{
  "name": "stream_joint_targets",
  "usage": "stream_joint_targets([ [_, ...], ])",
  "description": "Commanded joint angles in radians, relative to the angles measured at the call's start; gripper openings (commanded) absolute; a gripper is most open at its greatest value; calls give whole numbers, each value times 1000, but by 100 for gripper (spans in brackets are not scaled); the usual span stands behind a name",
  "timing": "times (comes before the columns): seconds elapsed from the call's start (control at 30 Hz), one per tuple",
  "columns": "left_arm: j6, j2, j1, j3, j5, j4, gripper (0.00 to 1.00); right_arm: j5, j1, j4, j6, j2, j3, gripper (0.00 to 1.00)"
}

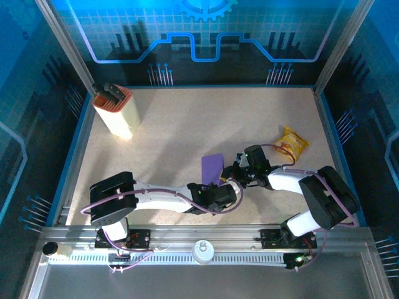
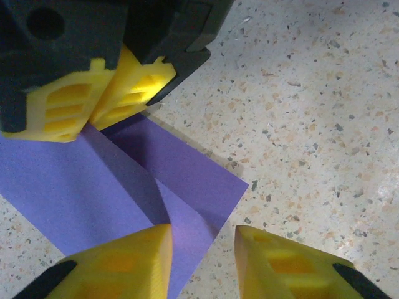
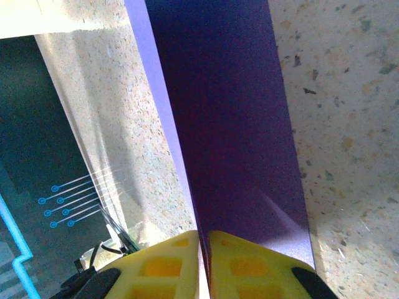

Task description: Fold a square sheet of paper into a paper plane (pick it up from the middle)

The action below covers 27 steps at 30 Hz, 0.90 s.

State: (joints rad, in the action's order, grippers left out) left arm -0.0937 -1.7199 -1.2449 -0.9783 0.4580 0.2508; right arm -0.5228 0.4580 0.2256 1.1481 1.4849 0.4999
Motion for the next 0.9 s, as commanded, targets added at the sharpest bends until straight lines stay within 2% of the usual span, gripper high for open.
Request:
stream_joint_targets([
  [0.0, 19, -4, -5, 8, 18, 18, 30, 7, 3, -12, -12, -12, 26, 14],
  [0.1, 18, -4, -4, 8, 19, 17, 29, 7, 2, -15, -14, -14, 28, 14],
  [0.17, 18, -4, -3, 8, 17, 18, 24, 7, 2, -19, -14, -15, 27, 14],
  [0.23, 20, -4, -5, 7, 19, 18, 22, 6, 3, -19, -14, -15, 25, 14],
  [0.27, 20, -6, -5, 5, 18, 18, 17, 6, 2, -19, -14, -15, 26, 14],
  [0.4, 15, -3, -5, 6, 16, 12, 8, 8, 2, -19, -13, -24, 23, 16],
  [0.57, -15, 4, 6, -4, 3, 17, 0, 71, -5, -134, -61, -92, 27, 28],
  [0.67, -49, 20, 40, -20, -64, 28, 0, 142, -30, -276, -110, -170, 27, 36],
  [0.87, -145, 73, 146, -6, -331, -24, 0, 209, -138, -451, -169, -364, -36, 44],
])
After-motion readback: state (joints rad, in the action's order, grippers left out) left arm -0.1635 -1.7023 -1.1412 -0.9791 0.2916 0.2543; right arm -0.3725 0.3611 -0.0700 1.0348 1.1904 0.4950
